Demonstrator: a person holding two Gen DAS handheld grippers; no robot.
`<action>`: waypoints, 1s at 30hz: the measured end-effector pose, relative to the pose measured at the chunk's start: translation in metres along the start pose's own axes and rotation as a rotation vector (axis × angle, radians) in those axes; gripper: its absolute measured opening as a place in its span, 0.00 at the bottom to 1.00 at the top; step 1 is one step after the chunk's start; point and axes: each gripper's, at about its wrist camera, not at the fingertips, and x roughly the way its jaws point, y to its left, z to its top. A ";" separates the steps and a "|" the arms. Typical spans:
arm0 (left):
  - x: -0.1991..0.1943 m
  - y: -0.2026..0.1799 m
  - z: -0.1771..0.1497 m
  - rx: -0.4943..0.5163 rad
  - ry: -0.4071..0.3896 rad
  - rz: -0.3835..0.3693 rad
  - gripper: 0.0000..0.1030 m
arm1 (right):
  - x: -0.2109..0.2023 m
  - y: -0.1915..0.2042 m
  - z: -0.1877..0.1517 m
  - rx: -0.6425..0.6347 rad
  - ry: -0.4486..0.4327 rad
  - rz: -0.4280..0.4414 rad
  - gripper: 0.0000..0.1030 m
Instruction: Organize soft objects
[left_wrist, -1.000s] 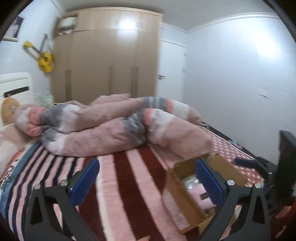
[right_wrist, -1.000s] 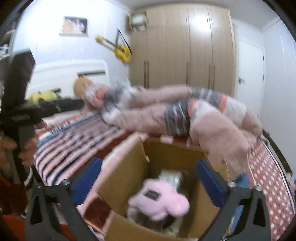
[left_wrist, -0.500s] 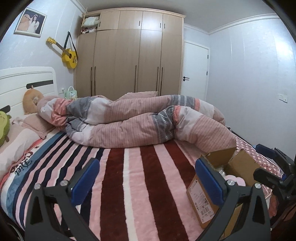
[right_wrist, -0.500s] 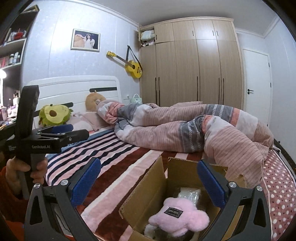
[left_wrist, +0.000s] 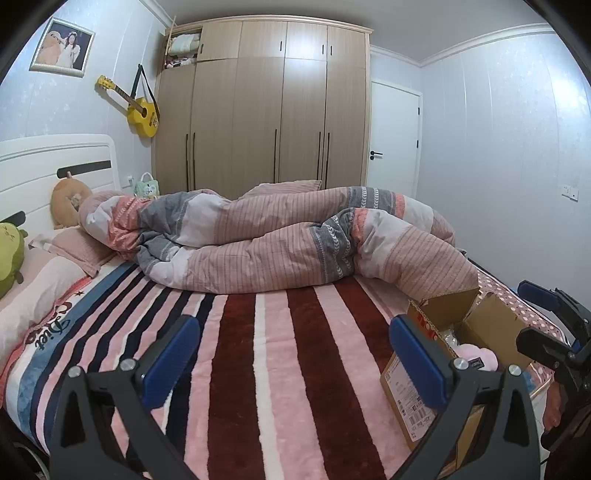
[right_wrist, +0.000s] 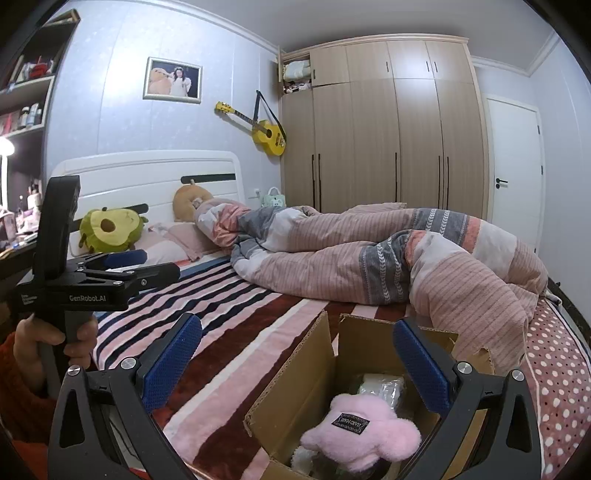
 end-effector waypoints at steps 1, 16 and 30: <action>0.000 0.000 0.000 0.000 0.000 -0.001 0.99 | 0.000 0.000 0.000 0.000 0.000 -0.001 1.00; -0.004 -0.001 0.002 0.013 -0.011 0.001 0.99 | 0.001 -0.004 -0.001 0.002 0.006 -0.002 1.00; -0.004 -0.001 0.002 0.014 -0.009 -0.001 0.99 | 0.000 -0.006 -0.002 0.009 0.008 -0.006 1.00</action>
